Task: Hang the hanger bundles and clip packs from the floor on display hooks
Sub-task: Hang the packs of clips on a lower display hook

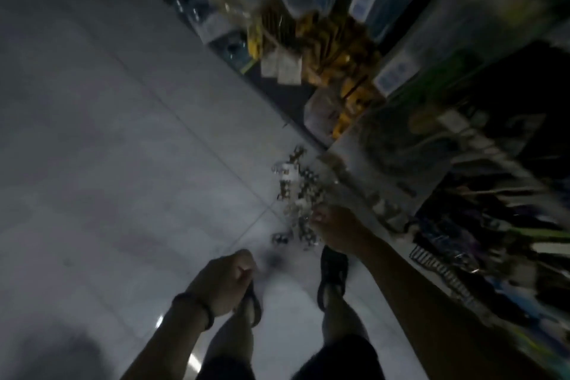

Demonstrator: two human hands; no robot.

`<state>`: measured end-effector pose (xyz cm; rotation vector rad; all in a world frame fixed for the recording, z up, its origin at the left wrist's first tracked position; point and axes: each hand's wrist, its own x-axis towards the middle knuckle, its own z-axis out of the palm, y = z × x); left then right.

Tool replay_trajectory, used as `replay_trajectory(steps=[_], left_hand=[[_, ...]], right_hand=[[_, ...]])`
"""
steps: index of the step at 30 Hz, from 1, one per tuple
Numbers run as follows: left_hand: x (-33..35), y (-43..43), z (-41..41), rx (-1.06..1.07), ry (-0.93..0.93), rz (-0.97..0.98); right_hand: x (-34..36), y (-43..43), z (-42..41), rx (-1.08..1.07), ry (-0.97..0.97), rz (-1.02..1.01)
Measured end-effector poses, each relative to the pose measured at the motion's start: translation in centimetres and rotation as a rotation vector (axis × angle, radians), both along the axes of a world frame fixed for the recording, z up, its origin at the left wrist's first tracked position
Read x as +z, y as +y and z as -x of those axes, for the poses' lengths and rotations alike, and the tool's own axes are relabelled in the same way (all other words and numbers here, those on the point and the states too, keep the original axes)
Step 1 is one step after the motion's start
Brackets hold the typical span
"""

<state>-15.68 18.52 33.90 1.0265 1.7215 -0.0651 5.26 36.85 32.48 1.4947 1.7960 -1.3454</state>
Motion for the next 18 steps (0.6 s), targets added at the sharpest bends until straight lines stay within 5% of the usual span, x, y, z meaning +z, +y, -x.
replay_trajectory(steps=[10,18], left_hand=[[-35.9,5.5,-6.7,-0.046,-0.038,0.194],[-54.8,6.6,-13.7,0.329,-0.067,0.166]], right_hand=[[-38.8,0.5,-5.2,-0.247,-0.239,0.215],[-56.8,-3.8,-8.6,-0.579,-0.218,0.147]])
